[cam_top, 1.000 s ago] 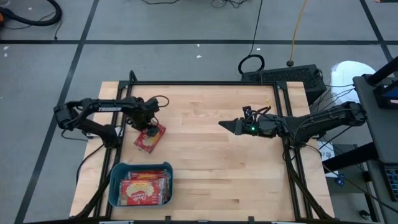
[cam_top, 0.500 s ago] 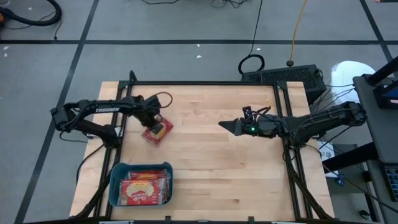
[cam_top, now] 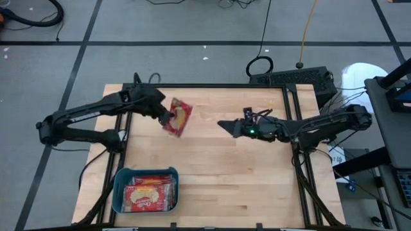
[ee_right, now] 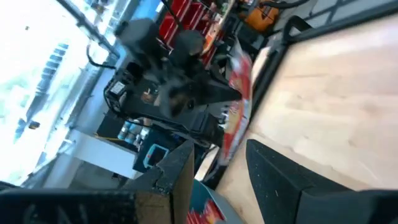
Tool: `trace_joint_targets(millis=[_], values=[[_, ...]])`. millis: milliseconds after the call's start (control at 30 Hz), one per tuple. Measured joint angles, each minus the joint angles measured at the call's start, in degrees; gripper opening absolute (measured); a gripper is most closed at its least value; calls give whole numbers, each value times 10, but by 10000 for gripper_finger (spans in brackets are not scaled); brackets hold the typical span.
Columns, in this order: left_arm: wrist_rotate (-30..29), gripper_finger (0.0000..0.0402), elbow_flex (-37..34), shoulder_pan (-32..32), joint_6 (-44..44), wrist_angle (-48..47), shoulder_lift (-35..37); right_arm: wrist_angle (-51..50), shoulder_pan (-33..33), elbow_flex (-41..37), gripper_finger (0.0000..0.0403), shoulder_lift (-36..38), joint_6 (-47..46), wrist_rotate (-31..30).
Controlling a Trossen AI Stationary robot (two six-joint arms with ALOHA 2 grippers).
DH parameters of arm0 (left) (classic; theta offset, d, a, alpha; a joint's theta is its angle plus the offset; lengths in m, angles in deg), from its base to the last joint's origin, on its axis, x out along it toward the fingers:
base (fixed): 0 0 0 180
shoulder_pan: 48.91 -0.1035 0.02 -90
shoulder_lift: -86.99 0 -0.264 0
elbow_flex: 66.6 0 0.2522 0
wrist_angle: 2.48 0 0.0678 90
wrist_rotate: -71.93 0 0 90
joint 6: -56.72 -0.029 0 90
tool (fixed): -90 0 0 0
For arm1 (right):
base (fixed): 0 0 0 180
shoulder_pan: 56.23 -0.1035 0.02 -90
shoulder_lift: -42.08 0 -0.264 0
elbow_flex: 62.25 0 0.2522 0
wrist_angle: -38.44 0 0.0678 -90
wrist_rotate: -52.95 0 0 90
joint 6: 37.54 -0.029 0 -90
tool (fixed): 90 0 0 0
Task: Sort popcorn bags into baskets
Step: Put the popcorn sachet into the bin
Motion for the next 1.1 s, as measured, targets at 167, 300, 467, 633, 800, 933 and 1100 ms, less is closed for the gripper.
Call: trace_joint_targets(millis=[167, 300, 467, 633, 800, 933, 1100], values=[[-62, 12, 59, 58, 97, 42, 17, -111, 6, 154, 141, -85, 10, 3], [-152, 12, 110, 117, 152, 40, 14, -260, 30, 270, 141, -141, -26, 63], [-267, 12, 150, 189, 215, 37, -3, -253, 54, 326, 156, -154, 34, 109], [-341, 12, 160, 242, 261, 48, -22, -216, 80, 327, 195, -152, 3, 130], [-362, 12, 160, 272, 298, 61, -49, -214, 98, 327, 216, -150, -4, 176], [-362, 12, 160, 287, 303, 84, -73, -224, 102, 327, 202, -151, 17, 185], [-364, 20, 161, 293, 313, 126, -90, -260, 102, 326, 125, -151, 17, 187]])
